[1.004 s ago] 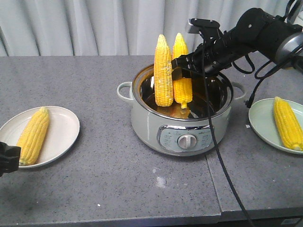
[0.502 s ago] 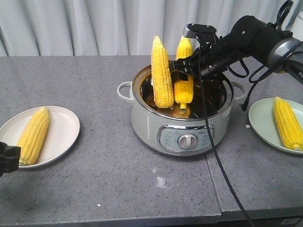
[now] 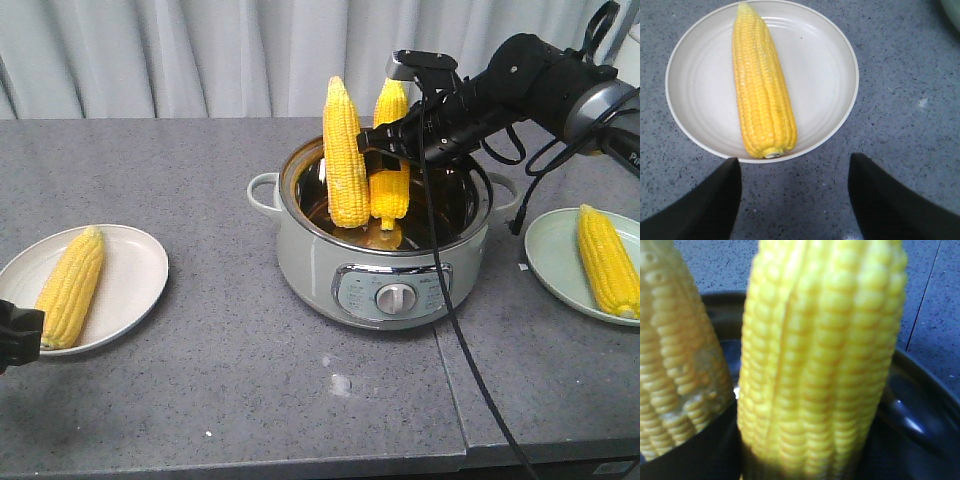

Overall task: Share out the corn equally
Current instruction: 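Close the right gripper on the cob nearest it in the pot, then lift the cob out and carry it to the green plate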

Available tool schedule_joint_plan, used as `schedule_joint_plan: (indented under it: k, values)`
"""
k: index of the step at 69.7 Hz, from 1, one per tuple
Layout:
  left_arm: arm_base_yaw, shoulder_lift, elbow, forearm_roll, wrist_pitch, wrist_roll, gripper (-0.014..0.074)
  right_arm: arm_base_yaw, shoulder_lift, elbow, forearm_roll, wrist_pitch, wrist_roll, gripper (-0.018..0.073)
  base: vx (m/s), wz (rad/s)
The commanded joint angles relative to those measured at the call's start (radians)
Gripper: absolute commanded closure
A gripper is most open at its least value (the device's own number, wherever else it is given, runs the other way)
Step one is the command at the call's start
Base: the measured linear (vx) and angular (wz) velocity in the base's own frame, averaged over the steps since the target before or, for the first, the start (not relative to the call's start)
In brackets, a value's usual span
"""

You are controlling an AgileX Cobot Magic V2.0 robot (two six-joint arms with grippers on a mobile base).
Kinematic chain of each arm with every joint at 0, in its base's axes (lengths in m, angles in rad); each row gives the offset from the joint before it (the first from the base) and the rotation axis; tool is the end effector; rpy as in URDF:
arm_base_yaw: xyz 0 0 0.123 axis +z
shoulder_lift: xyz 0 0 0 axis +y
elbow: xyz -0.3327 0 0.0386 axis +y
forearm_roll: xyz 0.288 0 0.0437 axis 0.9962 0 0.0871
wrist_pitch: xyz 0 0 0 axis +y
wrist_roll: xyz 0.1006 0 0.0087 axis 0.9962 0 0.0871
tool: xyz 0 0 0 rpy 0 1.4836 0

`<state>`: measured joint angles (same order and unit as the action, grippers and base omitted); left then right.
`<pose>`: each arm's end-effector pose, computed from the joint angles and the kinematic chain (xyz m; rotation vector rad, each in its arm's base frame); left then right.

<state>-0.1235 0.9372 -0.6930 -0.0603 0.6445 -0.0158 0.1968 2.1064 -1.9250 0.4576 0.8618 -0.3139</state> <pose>0.1924 -0.0276 0.3143 0.0880 2.3732 -0.1329 0.5358 0.1414 0.3058 -0.3934 2.4359 0.5058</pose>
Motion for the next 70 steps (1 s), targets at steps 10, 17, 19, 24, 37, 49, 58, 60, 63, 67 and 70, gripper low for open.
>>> schedule_joint_plan:
  k: [10,17,19,24,37,49,58,60,63,67,70]
  values:
    - [-0.002,-0.015,-0.026,-0.013,-0.053,-0.002,0.0124,-0.007,-0.051,-0.026,0.008,0.001,-0.061,0.0376,0.0,0.0]
    - [-0.002,-0.015,-0.026,-0.013,-0.053,-0.002,0.0124,-0.007,-0.069,-0.026,0.008,0.001,-0.076,0.0372,0.0,0.0]
    - [-0.002,-0.015,-0.026,-0.013,-0.053,-0.002,0.0124,-0.007,-0.077,-0.026,0.008,-0.001,-0.077,0.0372,0.0,0.0]
    - [-0.002,-0.015,-0.026,-0.013,-0.053,-0.002,0.0124,-0.007,-0.094,-0.026,0.007,-0.003,-0.079,0.0371,0.0,0.0]
    - [-0.002,-0.015,-0.026,-0.013,-0.053,-0.002,0.0124,-0.007,-0.128,-0.026,0.001,-0.007,-0.083,0.0368,0.0,0.0]
    - [-0.002,-0.015,-0.026,-0.013,-0.053,-0.002,0.0124,-0.007,-0.145,-0.026,-0.022,0.001,-0.082,0.0365,0.0,0.0]
    - [-0.002,-0.015,-0.026,-0.013,-0.053,-0.002,0.0124,-0.007,-0.174,-0.026,-0.058,0.017,-0.08,0.0365,0.0,0.0]
    - [-0.002,-0.015,-0.026,-0.013,-0.053,-0.002,0.0124,-0.007,-0.184,-0.026,-0.065,0.02,-0.08,0.0365,0.0,0.0]
    - [-0.002,-0.015,-0.026,-0.013,-0.053,-0.002,0.0124,-0.007,-0.201,-0.026,-0.078,0.02,-0.08,0.0365,0.0,0.0]
    - [-0.002,-0.015,-0.026,-0.013,-0.053,-0.002,0.0124,-0.007,-0.229,-0.026,-0.088,0.02,-0.08,0.0365,0.0,0.0]
    - [-0.002,-0.015,-0.026,-0.013,-0.053,-0.002,0.0124,-0.007,-0.249,-0.026,-0.094,0.02,-0.08,0.0365,0.0,0.0]
